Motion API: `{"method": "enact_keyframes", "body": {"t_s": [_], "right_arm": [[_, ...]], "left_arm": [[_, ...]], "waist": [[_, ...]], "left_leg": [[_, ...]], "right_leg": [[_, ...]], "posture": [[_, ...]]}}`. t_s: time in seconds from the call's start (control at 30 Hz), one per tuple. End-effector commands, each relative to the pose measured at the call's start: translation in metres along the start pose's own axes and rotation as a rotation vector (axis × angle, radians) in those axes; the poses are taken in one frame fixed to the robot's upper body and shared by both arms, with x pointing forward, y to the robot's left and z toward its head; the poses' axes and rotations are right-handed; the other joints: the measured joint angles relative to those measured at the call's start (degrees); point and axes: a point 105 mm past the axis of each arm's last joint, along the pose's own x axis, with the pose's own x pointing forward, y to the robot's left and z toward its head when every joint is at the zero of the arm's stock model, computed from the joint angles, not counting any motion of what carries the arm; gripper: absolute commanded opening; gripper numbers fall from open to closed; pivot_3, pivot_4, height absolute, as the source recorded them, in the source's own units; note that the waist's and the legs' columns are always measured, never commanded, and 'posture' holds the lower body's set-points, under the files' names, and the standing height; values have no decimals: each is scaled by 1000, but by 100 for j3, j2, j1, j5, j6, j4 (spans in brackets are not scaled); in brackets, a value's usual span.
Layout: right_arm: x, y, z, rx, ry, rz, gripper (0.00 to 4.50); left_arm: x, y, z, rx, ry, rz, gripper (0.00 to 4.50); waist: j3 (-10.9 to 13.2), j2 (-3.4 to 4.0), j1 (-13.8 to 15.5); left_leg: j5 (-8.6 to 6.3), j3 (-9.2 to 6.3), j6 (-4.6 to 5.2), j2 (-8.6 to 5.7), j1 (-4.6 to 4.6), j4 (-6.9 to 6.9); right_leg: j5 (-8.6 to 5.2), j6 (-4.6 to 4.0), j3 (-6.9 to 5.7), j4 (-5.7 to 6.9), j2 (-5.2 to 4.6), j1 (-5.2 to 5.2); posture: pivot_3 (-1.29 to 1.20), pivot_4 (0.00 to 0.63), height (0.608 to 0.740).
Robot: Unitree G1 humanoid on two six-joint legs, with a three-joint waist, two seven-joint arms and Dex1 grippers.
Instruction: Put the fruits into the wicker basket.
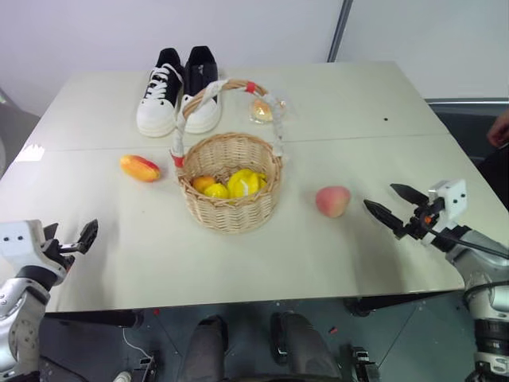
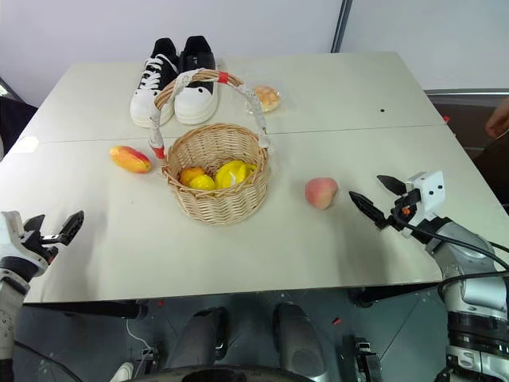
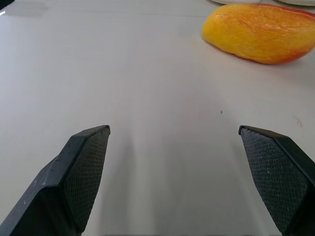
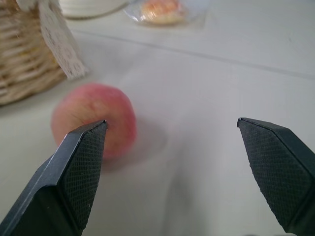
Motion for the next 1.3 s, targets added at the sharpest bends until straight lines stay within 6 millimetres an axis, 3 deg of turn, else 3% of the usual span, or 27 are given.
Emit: {"method": "enact_keyframes", "body": {"t_s": [0.03,0.33,0.57,0.77,0.93,1.17,1.3], "right_arm": [[2,-2,9,-36,-20,13,4408],[10,1,22,-71,-42,52,4408],[13,12,50,-152,-83,128,4408],[6,50,76,-201,-86,288,4408],[3,89,107,-218,-109,463,4408],[15,145,137,-289,-192,660,4408],[27,174,143,-304,-244,727,4408]], "left_arm": [[-6,3,19,44,-73,21,4500],[0,-10,23,9,-67,4,4500],[26,-32,52,21,-81,-44,4500],[56,-57,82,-58,-104,-59,4500],[82,-72,95,-175,-66,-11,4500],[108,-90,93,-352,26,60,4500],[116,-94,87,-389,75,101,4500]], "waist": [[0,0,12],[0,0,20],[0,-1,22],[-1,-3,35],[0,-7,13],[1,-26,-8],[2,-28,19]], "left_leg": [[0,0,0,0,0,0],[0,1,0,-2,-5,2],[0,0,0,-2,-6,5],[1,-5,1,-3,-9,5],[1,-5,0,-3,-7,7],[1,-10,0,-3,-7,10],[1,-19,0,-2,-8,6]], "right_leg": [[0,0,0,0,0,0],[0,0,0,-1,-2,-2],[2,2,0,4,2,-2],[5,7,-1,6,6,-2],[14,23,-1,11,9,-2],[18,31,-2,13,14,0],[25,37,-7,15,16,-2]], "posture": [[0,150,740],[0,150,740],[0,150,740],[0,150,740],[0,150,740],[0,150,740],[0,150,740]]}}
